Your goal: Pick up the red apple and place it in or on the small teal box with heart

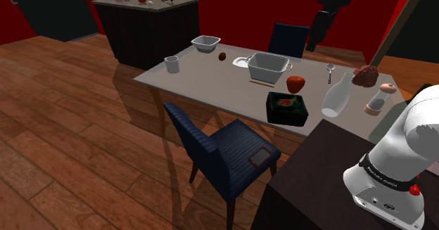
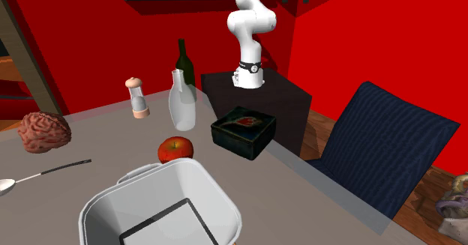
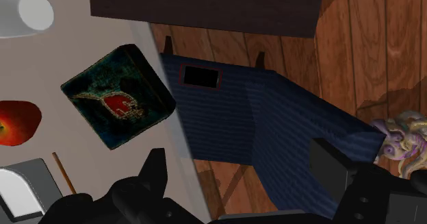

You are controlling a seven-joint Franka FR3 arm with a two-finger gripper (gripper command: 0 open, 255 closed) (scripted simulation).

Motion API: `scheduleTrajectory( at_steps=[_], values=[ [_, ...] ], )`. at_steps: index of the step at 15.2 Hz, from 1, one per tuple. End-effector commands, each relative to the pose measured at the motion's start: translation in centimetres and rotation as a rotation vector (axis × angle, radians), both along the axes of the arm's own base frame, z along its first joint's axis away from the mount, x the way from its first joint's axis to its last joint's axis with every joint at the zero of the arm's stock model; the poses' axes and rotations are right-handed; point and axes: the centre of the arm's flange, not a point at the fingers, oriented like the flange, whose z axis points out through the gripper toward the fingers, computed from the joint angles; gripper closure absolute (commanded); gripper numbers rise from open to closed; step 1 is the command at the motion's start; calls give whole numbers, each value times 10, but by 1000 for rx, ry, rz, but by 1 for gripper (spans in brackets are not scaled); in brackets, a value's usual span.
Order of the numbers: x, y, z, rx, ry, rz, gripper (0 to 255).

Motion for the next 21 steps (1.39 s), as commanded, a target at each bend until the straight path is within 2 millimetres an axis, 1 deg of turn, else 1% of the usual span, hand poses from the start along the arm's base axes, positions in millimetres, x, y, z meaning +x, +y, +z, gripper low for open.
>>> scheduleTrajectory(
  at_steps=[1,21],
  values=[
    [0,0,0,0,0,0,0],
    [100,-205,-138,-11,64,-21,0]
  ],
)
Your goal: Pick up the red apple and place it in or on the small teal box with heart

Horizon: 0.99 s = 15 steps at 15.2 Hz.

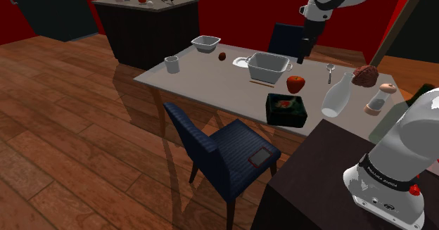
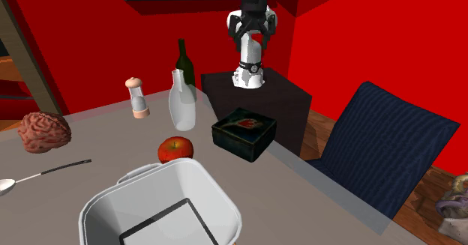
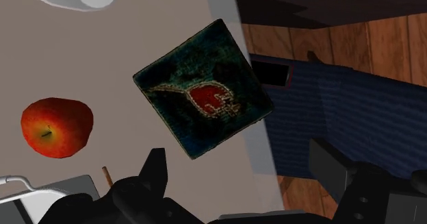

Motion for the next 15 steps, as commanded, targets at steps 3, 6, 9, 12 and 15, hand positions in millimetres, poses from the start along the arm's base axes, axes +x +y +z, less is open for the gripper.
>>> scheduleTrajectory(
  at_steps=[3,6,9,12,15],
  values=[
    [19,-46,-29,-4,13,-4,0],
    [32,-77,-50,-5,22,-7,0],
    [45,-108,-71,-7,32,-10,0],
    [58,-139,-92,-8,42,-13,0],
    [71,-170,-113,-10,51,-16,0]
  ],
)
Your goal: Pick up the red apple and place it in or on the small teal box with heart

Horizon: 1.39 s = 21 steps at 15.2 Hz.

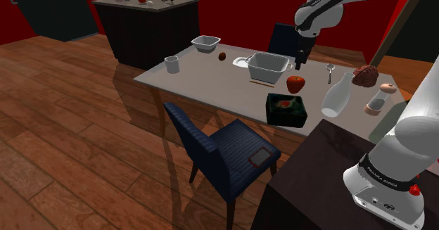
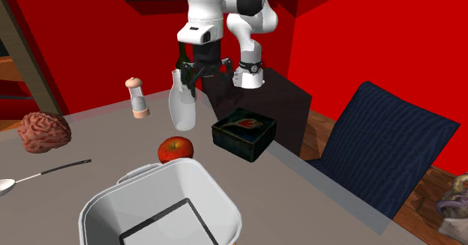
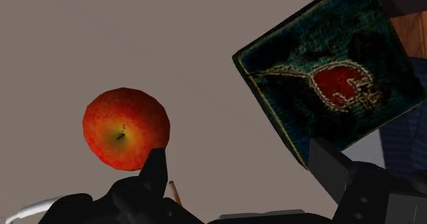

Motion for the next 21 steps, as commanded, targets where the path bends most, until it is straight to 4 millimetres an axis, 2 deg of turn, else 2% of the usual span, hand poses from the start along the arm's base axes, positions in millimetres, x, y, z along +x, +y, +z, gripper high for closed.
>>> scheduleTrajectory(
  at_steps=[1,10,18,21],
  values=[
    [9,-23,-13,-2,6,-1,0],
    [45,-117,-78,-7,35,-10,0],
    [43,-122,-120,-7,36,-11,0],
    [43,-122,-120,-7,36,-11,0]
  ],
)
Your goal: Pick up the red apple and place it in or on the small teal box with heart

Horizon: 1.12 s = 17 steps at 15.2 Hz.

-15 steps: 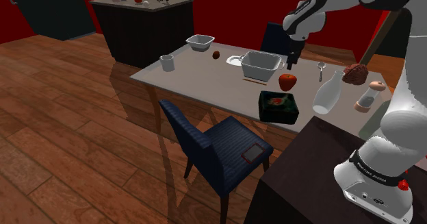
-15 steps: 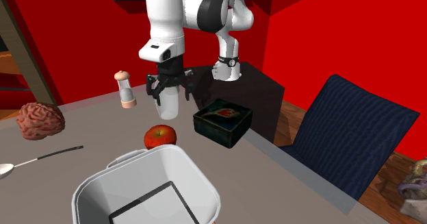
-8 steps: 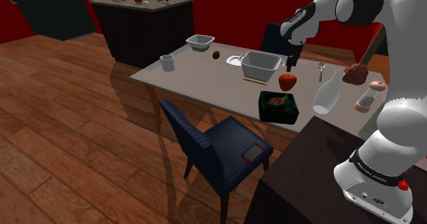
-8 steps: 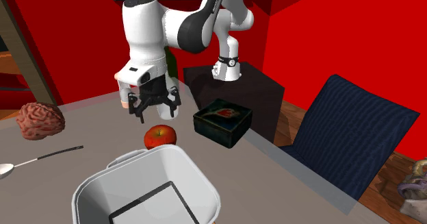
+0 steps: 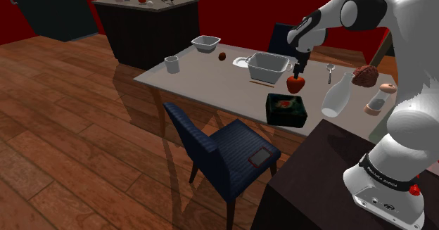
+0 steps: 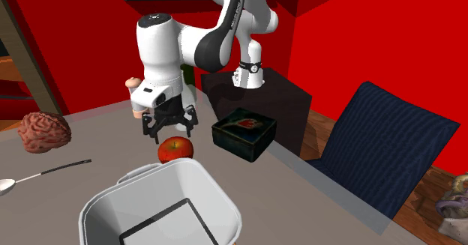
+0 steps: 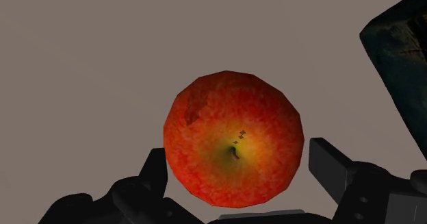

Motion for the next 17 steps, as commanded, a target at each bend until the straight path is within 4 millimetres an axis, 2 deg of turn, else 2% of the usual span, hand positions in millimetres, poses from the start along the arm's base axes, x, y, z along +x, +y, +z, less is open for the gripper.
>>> scheduleTrajectory(
  at_steps=[1,5,6,15,17],
  values=[
    [0,0,0,0,0,0,0],
    [0,0,0,0,0,0,0],
    [0,0,0,0,0,0,255],
    [0,0,0,0,0,0,255],
    [0,0,10,0,0,0,255]
  ],
)
